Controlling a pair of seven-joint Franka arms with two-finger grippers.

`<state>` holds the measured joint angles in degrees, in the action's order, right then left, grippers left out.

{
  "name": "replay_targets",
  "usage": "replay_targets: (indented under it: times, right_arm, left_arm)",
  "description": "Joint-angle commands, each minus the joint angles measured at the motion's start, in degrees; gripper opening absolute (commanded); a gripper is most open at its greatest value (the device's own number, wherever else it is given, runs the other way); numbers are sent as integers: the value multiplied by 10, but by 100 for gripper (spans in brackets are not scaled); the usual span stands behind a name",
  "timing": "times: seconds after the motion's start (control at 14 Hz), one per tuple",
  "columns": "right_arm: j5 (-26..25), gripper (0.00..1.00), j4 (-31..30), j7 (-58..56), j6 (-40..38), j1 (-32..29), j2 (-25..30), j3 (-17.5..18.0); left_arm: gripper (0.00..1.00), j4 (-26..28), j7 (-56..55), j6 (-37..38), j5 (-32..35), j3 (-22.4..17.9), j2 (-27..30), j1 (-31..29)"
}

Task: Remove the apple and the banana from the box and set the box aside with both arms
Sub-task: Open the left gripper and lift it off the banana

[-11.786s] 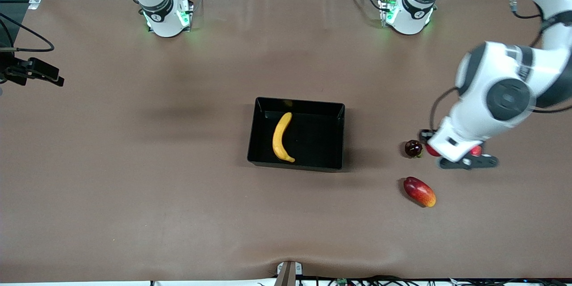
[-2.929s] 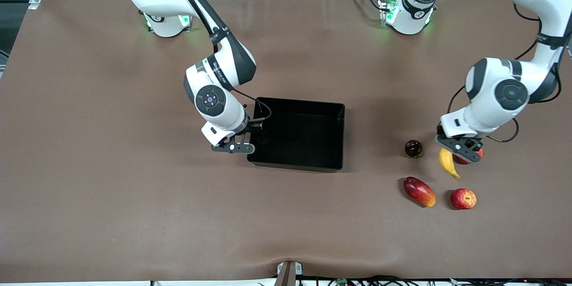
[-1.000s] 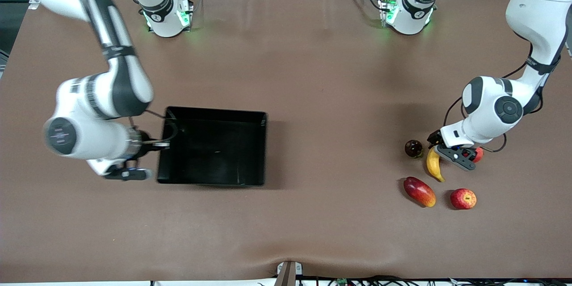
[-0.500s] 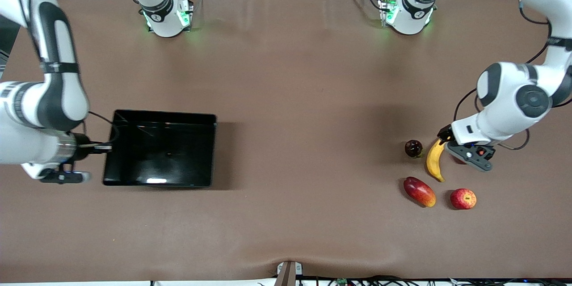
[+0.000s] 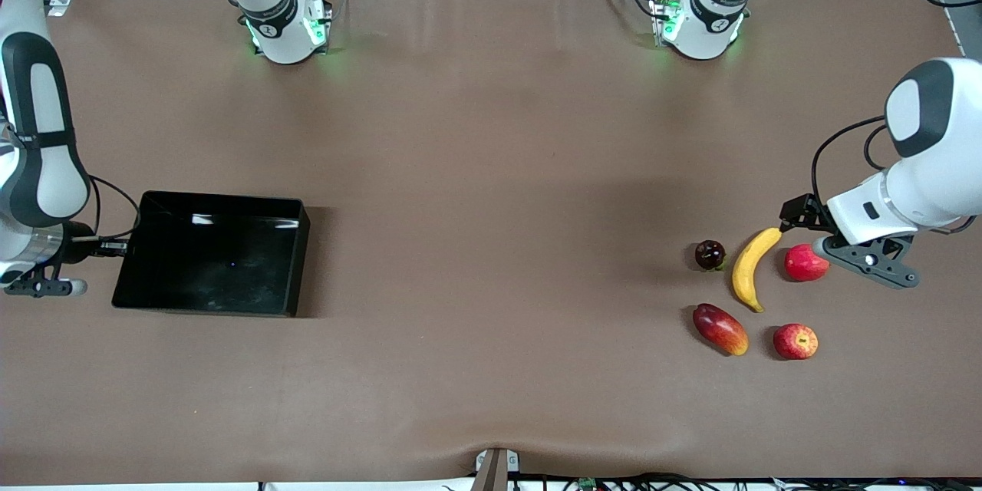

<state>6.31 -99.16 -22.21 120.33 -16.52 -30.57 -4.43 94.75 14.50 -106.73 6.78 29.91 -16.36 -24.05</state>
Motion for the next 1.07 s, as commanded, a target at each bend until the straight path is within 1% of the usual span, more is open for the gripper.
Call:
replay_targets:
  times: [0.0, 0.07, 0.14, 0.21, 0.36, 0.5, 0.57, 0.64, 0.71, 0.79, 0.86, 0.93, 1.0]
  right_arm:
    - [5, 0, -19, -17, 19, -11, -4, 14]
    - [5, 0, -18, -16, 18, -12, -11, 14]
    - [5, 36, -16, -16, 17, -11, -12, 14]
    - [5, 99, -9, -10, 14, -9, -12, 13]
    - [5, 100, 9, -16, 10, -12, -11, 14]
    - [6, 100, 23, -14, 11, -4, -9, 14]
    - [7, 100, 45, -16, 10, -2, -7, 19]
    - [5, 100, 71, -18, 5, 2, -6, 23]
    - [0, 100, 103, -26, -23, 11, -5, 26]
    - [-2, 100, 144, -30, -66, 19, -5, 25]
    - [-9, 100, 183, -30, -101, 25, -6, 25]
    - [-22, 100, 207, -30, -114, 29, -5, 25]
    - [-27, 100, 214, -25, -115, 33, 3, 26]
  left_arm:
    - [100, -41, -146, 58, -4, 44, 4, -1]
    - [100, -44, -205, 62, 2, 60, 6, 1]
    - [100, -44, -244, 62, 3, 72, 13, 1]
    - [100, -43, -275, 63, 3, 79, 17, 1]
    - [100, -44, -325, 70, 4, 87, 26, 2]
    - [100, -48, -320, 71, 4, 82, 37, -2]
    - [100, -53, -320, 76, 5, 79, 40, -6]
    - [100, -54, -316, 88, 29, 67, 40, -10]
    - [100, -55, -288, 93, 65, 64, 40, -13]
    - [100, -61, -252, 94, 82, 64, 39, -14]
    - [100, -77, -237, 95, 79, 63, 39, -15]
    - [100, -91, -238, 111, 72, 63, 39, -20]
    - [100, -108, -237, 130, 65, 64, 39, -23]
